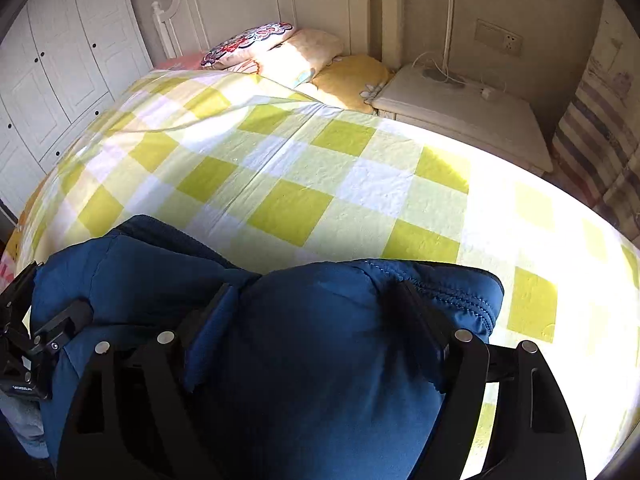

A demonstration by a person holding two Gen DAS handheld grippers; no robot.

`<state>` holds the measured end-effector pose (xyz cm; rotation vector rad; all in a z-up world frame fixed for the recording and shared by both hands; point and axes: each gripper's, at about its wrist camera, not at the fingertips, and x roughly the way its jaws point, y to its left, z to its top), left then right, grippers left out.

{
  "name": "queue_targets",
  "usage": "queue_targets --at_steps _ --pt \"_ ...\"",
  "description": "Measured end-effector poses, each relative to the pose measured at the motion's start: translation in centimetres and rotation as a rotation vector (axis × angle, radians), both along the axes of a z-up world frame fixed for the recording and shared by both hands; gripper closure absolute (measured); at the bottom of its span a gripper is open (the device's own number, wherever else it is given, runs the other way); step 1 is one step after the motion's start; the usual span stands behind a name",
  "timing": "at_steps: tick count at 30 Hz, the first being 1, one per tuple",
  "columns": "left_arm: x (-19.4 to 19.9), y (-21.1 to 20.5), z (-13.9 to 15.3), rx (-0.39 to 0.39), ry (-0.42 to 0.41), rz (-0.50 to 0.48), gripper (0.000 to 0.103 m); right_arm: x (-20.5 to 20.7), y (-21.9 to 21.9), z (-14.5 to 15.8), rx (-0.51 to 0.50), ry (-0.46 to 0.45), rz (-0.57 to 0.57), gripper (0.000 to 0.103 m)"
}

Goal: Fold large clothes

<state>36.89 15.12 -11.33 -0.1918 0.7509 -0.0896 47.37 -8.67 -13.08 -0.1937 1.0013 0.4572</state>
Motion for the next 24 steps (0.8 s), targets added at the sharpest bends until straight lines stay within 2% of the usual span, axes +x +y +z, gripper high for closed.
queue_targets --at_steps 2,3,5,7,9,11,13,15,17,20,22,24 --pt "-0.1 0.2 -0.1 -0.016 0.001 0.001 0.002 0.0 0.8 1.7 -0.076 -0.038 0.025 0.029" --pt "-0.1 0.3 -0.2 -0.021 0.000 0.003 0.002 -0.1 0.9 3.0 -0.079 -0.079 0.020 0.029" --pt "-0.2 0.3 -0.2 -0.027 0.000 0.005 0.002 -0.4 1.2 5.5 0.004 -0.116 0.029 0.029" --pt "-0.2 0.4 -0.2 -0.033 0.000 0.007 0.002 -0.9 2.7 6.5 0.078 -0.108 0.097 0.029" --pt "-0.3 0.4 -0.2 -0.036 -0.004 0.010 0.002 -1.2 6.0 5.4 -0.003 -0.108 0.191 0.029" --pt "-0.2 0.5 -0.3 -0.036 0.000 0.017 0.002 -0.4 8.6 1.3 -0.132 -0.002 0.234 0.029" --pt "0.1 0.8 -0.6 -0.038 0.021 0.032 0.002 1.2 8.4 -0.8 -0.084 0.081 0.200 0.029" --pt "0.9 1.6 -1.2 -0.093 0.058 0.020 0.002 2.1 8.1 -1.3 -0.059 0.108 0.179 0.029" --pt "1.6 2.0 -1.8 -0.134 0.095 0.006 0.002 1.8 7.9 -1.3 -0.060 0.071 0.161 0.029" --pt "1.8 2.2 -2.2 -0.158 0.109 -0.004 0.002 0.2 7.9 -0.4 -0.088 -0.035 0.151 0.029" --pt "1.5 2.1 -2.1 -0.144 0.103 -0.001 0.002 -1.6 7.6 1.5 -0.118 -0.116 0.133 0.026" --pt "1.4 1.9 -1.9 -0.127 0.096 0.001 0.002 -4.1 6.4 4.2 -0.076 -0.175 0.135 0.024"
